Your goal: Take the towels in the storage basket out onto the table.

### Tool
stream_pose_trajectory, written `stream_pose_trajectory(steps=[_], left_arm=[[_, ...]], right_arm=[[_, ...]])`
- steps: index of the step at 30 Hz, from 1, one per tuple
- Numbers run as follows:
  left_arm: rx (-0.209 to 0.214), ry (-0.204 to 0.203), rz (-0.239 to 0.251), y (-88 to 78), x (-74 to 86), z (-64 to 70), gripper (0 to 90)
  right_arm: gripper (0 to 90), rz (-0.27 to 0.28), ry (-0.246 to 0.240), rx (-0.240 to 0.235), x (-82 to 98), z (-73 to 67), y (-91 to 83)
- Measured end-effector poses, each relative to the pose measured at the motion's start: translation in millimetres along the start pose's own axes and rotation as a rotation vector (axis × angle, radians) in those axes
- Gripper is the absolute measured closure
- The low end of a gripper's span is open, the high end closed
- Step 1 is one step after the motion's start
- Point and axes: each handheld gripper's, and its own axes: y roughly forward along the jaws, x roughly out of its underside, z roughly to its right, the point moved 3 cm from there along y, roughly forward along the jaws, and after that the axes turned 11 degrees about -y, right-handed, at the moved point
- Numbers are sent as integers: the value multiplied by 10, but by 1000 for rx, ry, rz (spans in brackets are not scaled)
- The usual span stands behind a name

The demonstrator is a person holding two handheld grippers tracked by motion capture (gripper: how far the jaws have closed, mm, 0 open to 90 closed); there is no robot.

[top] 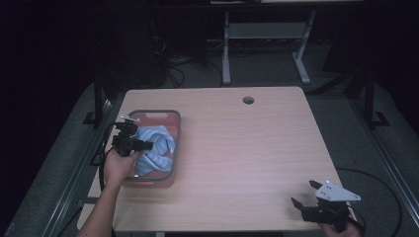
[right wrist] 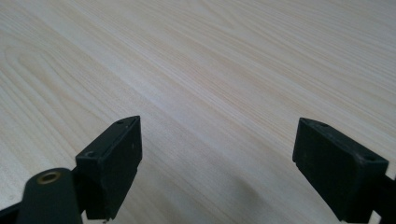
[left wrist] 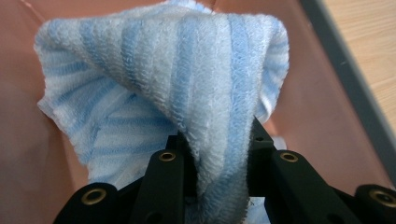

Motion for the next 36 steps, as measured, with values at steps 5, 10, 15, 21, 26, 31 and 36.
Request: stream_pose_trajectory(steps=[5, 10, 15, 21, 26, 31, 36], left_arm=[[30, -5, 39, -103, 20, 19, 739], [68, -7, 75, -214, 46, 18, 740], [94, -17, 109, -317, 77, -6, 740], [137, -29, 140, -432, 93, -42, 739], [133, -24, 160, -521, 83, -55, 739], [147, -24, 185, -606, 80, -37, 739], [146, -18, 208, -697, 63, -24, 739]], right_arm=[[152, -5, 1, 1, -18, -25, 10], [152, -8, -1, 3, -18, -26, 14], [152, -8, 4, 9, -14, -19, 9], [152, -13, 2, 10, -18, -17, 17], [152, -10, 6, 11, -15, -14, 8], [152, -5, 2, 14, -12, -5, 4], [152, -2, -2, 15, -13, -6, 1]])
